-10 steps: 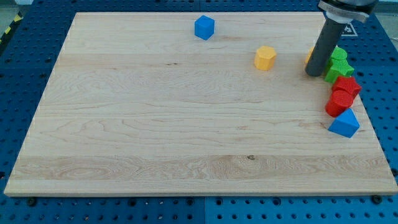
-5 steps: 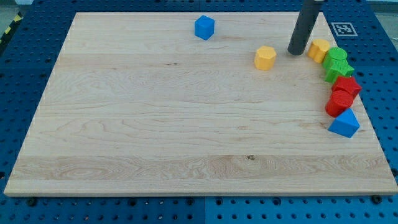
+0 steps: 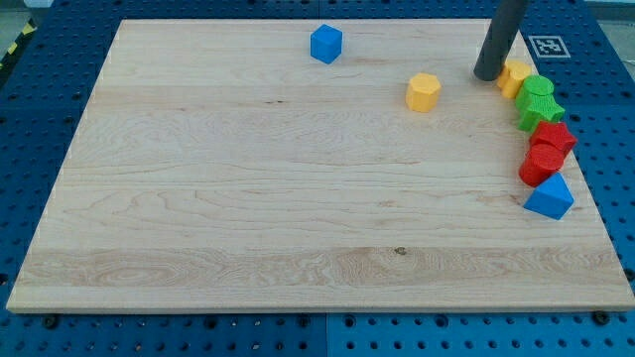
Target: Push yellow heart to top of green circle
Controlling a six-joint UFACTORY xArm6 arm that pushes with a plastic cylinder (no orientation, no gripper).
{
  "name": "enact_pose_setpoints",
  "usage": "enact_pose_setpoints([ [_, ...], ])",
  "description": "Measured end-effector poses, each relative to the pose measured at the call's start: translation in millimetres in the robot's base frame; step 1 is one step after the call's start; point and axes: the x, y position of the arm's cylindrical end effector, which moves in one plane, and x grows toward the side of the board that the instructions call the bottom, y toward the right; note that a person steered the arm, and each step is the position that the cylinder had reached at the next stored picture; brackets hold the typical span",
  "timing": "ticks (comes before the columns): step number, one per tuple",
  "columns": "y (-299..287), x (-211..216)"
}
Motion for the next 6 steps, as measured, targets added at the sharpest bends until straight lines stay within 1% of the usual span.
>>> enact_pose_setpoints([
  [4, 17, 1],
  [6, -9, 8],
])
